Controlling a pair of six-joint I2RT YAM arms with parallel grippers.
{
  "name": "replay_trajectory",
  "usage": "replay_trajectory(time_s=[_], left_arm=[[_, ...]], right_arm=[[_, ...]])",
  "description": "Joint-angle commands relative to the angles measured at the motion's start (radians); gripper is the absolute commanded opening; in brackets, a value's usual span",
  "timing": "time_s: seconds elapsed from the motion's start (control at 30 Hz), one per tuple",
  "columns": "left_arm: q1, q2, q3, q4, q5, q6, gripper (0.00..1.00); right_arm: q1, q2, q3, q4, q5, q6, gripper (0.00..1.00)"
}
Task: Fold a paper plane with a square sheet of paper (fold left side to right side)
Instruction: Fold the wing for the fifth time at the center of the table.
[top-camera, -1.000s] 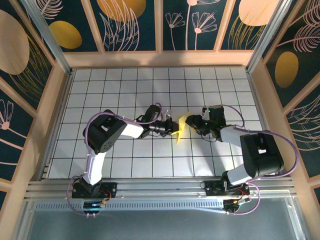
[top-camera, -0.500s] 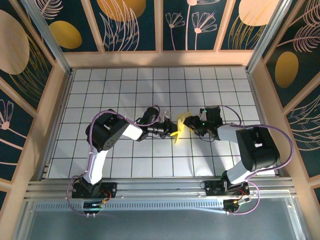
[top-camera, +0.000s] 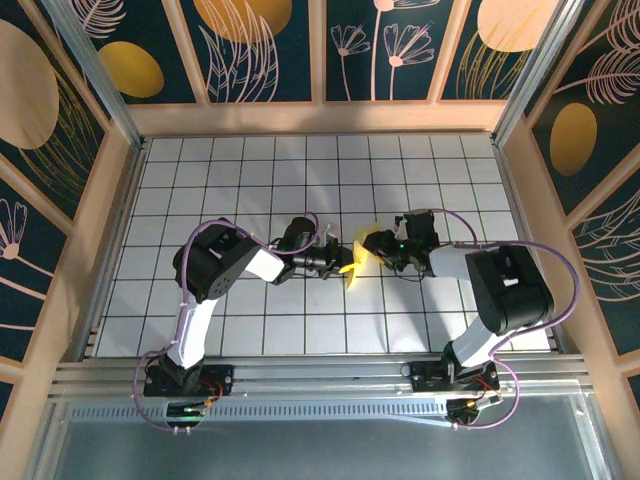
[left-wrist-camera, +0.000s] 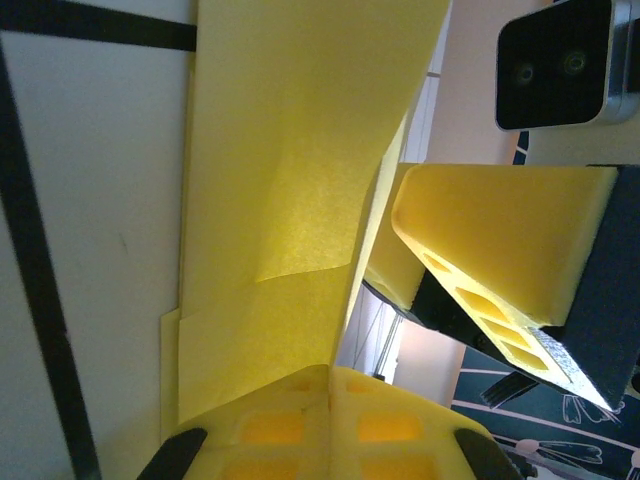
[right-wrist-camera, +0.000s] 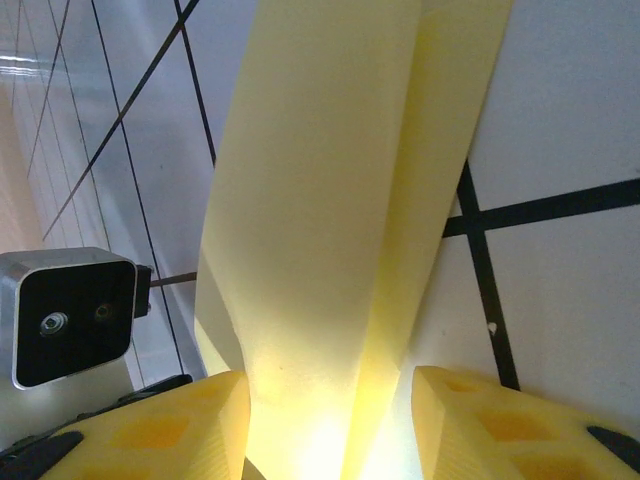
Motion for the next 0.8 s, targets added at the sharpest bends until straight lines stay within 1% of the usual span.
replay_trajectory(time_s=[0.0, 0.77], left_arm=[[0.012, 0.016, -0.014, 0.059, 0.021, -0.016, 0.0], [0.014, 0.027, -0.015, 0.07, 0.024, -0.028, 0.0]], right_arm=[[0.011, 0.018, 0.034, 0.031, 0.016, 0.003, 0.46], [0.03, 0.102, 0.093, -0.019, 0.042, -0.019, 0.43]])
